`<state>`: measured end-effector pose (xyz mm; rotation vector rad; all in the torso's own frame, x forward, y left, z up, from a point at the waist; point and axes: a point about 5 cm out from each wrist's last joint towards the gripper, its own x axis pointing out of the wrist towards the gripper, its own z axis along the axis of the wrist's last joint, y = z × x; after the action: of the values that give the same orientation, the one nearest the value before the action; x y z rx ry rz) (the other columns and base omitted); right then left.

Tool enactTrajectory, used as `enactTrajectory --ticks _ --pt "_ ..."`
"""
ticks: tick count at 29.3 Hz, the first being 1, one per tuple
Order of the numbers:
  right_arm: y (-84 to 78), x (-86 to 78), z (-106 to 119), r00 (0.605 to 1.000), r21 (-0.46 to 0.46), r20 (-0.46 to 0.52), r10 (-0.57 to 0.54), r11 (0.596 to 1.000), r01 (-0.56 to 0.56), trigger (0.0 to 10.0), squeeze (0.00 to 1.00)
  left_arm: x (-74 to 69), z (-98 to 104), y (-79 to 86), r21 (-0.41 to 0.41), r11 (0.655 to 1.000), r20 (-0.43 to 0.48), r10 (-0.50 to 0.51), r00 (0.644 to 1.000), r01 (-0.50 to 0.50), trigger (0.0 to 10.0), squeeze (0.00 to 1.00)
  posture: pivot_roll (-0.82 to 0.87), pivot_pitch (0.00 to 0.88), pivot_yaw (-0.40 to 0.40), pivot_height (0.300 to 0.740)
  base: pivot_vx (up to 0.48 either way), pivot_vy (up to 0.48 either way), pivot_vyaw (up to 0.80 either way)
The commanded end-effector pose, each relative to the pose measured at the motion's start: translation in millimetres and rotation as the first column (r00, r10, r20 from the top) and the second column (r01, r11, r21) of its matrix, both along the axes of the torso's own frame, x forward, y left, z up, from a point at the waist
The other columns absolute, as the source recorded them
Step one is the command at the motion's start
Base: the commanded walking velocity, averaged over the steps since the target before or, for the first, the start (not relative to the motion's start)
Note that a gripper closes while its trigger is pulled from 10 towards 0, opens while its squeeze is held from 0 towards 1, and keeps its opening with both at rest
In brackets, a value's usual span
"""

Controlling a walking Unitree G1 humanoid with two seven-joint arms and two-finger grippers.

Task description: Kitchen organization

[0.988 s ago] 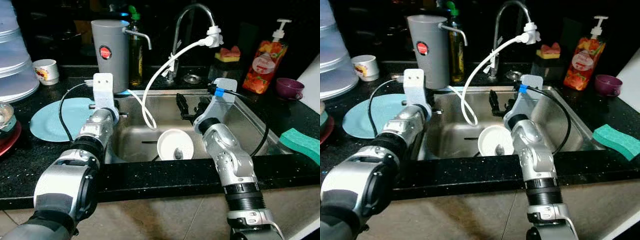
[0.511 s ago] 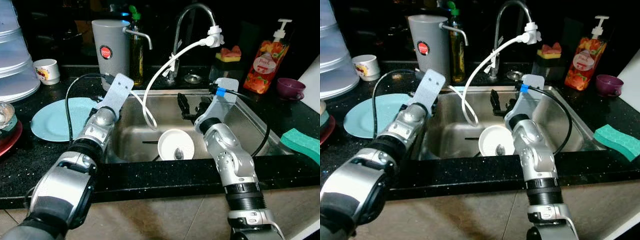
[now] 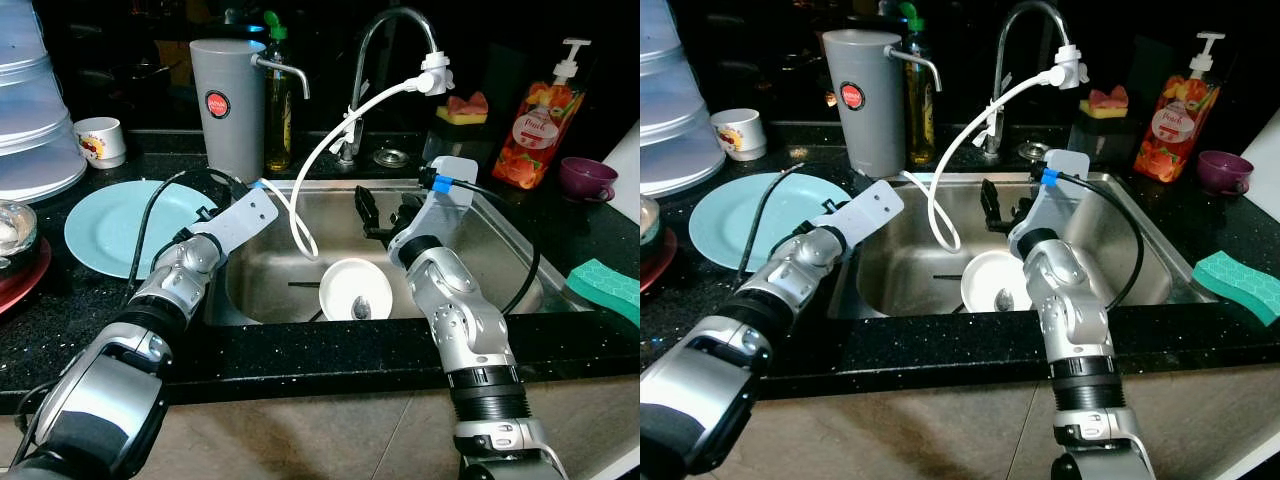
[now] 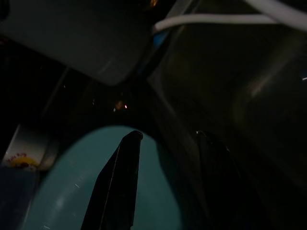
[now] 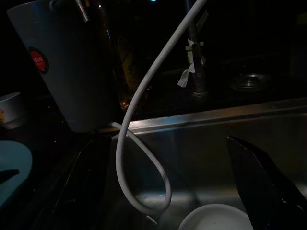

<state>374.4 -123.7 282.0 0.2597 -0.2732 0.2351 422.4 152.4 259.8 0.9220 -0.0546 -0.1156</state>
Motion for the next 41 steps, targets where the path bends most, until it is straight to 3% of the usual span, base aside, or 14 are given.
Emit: enactTrajectory --ticks 1,9,11,12,14,19,22,25,26,27,30,33,38,41 --pt "-0.8 0.0 -3 1.0 0.0 -0.01 -0.006 1.0 0.006 10.0 0.0 -1.3 -7 2.0 0.031 1.0 -0.028 -0.002 1.0 0.003 10.0 0.0 0.01 0.13 -0.034 0.74 0.0 0.0 0.0" --pt "-1.0 0.2 -3 1.0 0.0 -0.009 -0.006 1.0 0.006 10.0 0.0 -2.3 3 3.9 -0.004 1.0 0.028 0.009 1.0 -0.009 10.0 0.0 0.01 0.127 -0.034 0.74 0.0 0.0 0.0" --pt "-0.5 0.0 -2 1.0 -0.001 -0.005 -0.005 1.0 0.005 10.0 0.0 -4.8 30 2.1 -0.178 0.984 0.17 0.0 0.985 0.03 10.0 0.0 0.01 0.127 -0.034 0.74 0.0 0.0 0.0" --pt "-0.5 0.0 -2 1.0 -0.001 -0.005 -0.005 1.0 0.005 10.0 0.0 -4.8 30 2.1 -0.178 0.984 0.17 0.0 0.985 0.03 10.0 0.0 0.01 0.127 -0.034 0.74 0.0 0.0 0.0" --pt "0.3 -1.0 0 1.0 -0.001 0.004 -0.002 1.0 0.002 10.0 0.0 -9.4 54 4.7 -0.372 0.924 0.275 0.015 0.961 0.092 10.0 0.0 0.01 0.127 -0.034 0.74 0.0 0.0 0.0" --pt "0.6 -2.4 2 1.0 -0.002 0.017 0.004 1.0 -0.004 10.0 0.0 -13.1 63 12.3 -0.513 0.851 0.288 0.047 0.957 0.112 10.0 0.0 0.01 0.119 -0.034 0.74 0.0 0.0 0.0" --pt "0.8 -4.0 3 1.0 -0.004 0.025 0.008 1.0 -0.008 10.0 0.0 -18.0 61 18.8 -0.728 0.673 0.195 0.026 0.98 0.127 10.0 0.0 0.01 0.121 -0.033 0.74 0.0 0.0 0.0" --pt "0.9 -4.2 3 1.0 -0.005 0.026 0.009 1.0 -0.009 10.0 0.0 -20.8 58 18.2 -0.732 0.667 0.173 -0.013 0.985 0.138 10.0 0.0 0.01 0.121 -0.033 0.74 0.0 0.0 0.0" --pt "1.2 -5.0 3 1.0 -0.006 0.025 0.012 1.0 -0.012 10.0 0.0 -34.1 51 19.1 -0.538 0.823 0.178 -0.102 0.979 0.184 10.0 0.0 0.02 0.124 -0.035 0.74 0.0 0.0 0.0" --pt "1.2 -5.0 3 1.0 -0.006 0.025 0.012 1.0 -0.012 10.0 0.0 -34.1 51 19.1 -0.538 0.823 0.178 -0.102 0.979 0.184 10.0 0.0 0.02 0.124 -0.035 0.74 0.0 0.0 0.0" --pt "1.9 -5.6 2 1.0 -0.006 0.023 0.017 1.0 -0.017 10.0 0.0 -47.5 43 30.2 -0.338 0.924 0.145 -0.135 0.98 0.177 10.0 0.0 0.03 0.127 -0.036 0.74 0.0 0.0 0.0" --pt "2.6 -5.7 1 1.0 -0.006 0.021 0.02 1.0 -0.02 10.0 0.0 -55.4 40 43.1 -0.263 0.952 0.121 -0.126 0.985 0.154 10.0 0.0 0.03 0.127 -0.036 0.74 0.0 0.0 0.0" --pt "4.0 -5.8 -1 1.0 -0.005 0.017 0.023 1.0 -0.023 10.0 0.0 -67.8 39 59.9 -0.462 0.88 0.134 -0.054 0.99 0.111 10.0 0.0 0.04 0.13 -0.033 0.74 0.0 0.0 0.0" --pt "4.2 -6.0 -2 1.0 -0.006 0.012 0.025 1.0 -0.024 10.0 0.0 -73.6 38 68.9 -0.658 0.751 0.146 0.047 0.988 0.062 10.0 0.0 0.04 0.137 -0.033 0.74 0.0 0.0 0.0"
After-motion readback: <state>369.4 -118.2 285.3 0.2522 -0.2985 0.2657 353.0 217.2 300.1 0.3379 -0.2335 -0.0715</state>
